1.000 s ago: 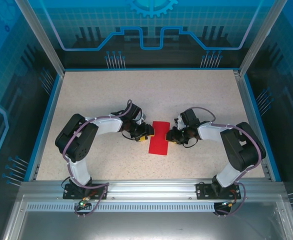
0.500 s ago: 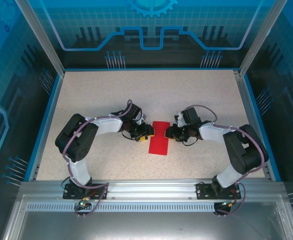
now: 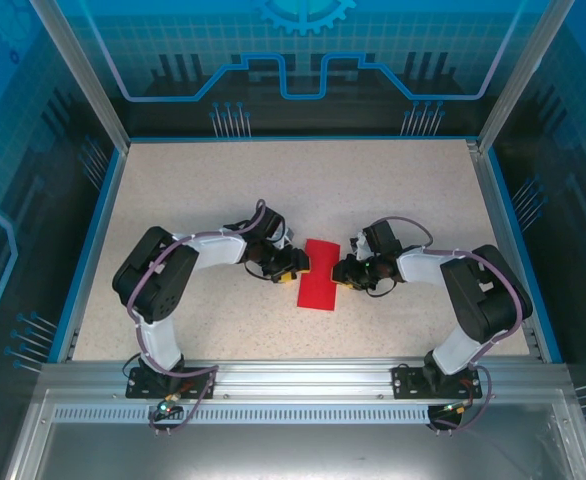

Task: Fold a paper plane with a square sheet of paper (pick it up from the middle)
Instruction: Fold the triangle a second time at the center of the table.

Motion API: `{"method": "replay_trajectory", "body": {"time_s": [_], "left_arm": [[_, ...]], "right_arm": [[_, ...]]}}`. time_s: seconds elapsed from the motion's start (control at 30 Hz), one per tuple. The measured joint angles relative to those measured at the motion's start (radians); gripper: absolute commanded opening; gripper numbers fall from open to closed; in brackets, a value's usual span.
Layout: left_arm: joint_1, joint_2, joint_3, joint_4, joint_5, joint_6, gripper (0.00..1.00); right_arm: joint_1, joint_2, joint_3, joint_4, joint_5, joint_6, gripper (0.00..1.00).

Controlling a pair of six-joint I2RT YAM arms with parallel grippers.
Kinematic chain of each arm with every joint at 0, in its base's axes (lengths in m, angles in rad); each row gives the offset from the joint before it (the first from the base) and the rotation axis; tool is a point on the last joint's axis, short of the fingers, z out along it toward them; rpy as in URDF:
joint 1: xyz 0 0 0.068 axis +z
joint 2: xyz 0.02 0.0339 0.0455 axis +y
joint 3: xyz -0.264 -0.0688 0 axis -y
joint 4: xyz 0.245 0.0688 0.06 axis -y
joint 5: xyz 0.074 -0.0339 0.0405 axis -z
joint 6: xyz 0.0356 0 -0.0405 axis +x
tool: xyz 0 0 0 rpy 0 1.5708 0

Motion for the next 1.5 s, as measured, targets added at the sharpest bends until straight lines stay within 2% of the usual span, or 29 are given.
{"method": "replay_trajectory", "body": {"time_s": [0.2,0.77,0.87,1.13,1.27,1.5], "left_arm": [[-0.006,0.016,0.005,0.006,0.031,-0.003,0.49],[-0.007,0.046,0.019,0.095,0.098,-0.035,0.31],[-0.003,0.046,0.03,0.108,0.11,-0.035,0.3],[0.006,0.049,0.034,0.13,0.126,-0.055,0.16],[0.006,0.058,0.034,0.145,0.135,-0.061,0.14],[0.006,0.064,0.035,0.162,0.139,-0.077,0.04]], "right_arm": [[-0.001,0.0,-0.001,0.001,0.0,0.0,0.26],[-0.009,0.001,-0.009,0.016,-0.018,-0.001,0.27],[-0.009,0.001,-0.009,0.016,-0.019,-0.004,0.28],[-0.008,-0.042,-0.009,-0.019,-0.008,-0.02,0.36],[0.019,-0.136,-0.008,-0.066,0.052,-0.047,0.43],[0.193,-0.261,0.007,-0.146,0.25,-0.091,0.47]]}}
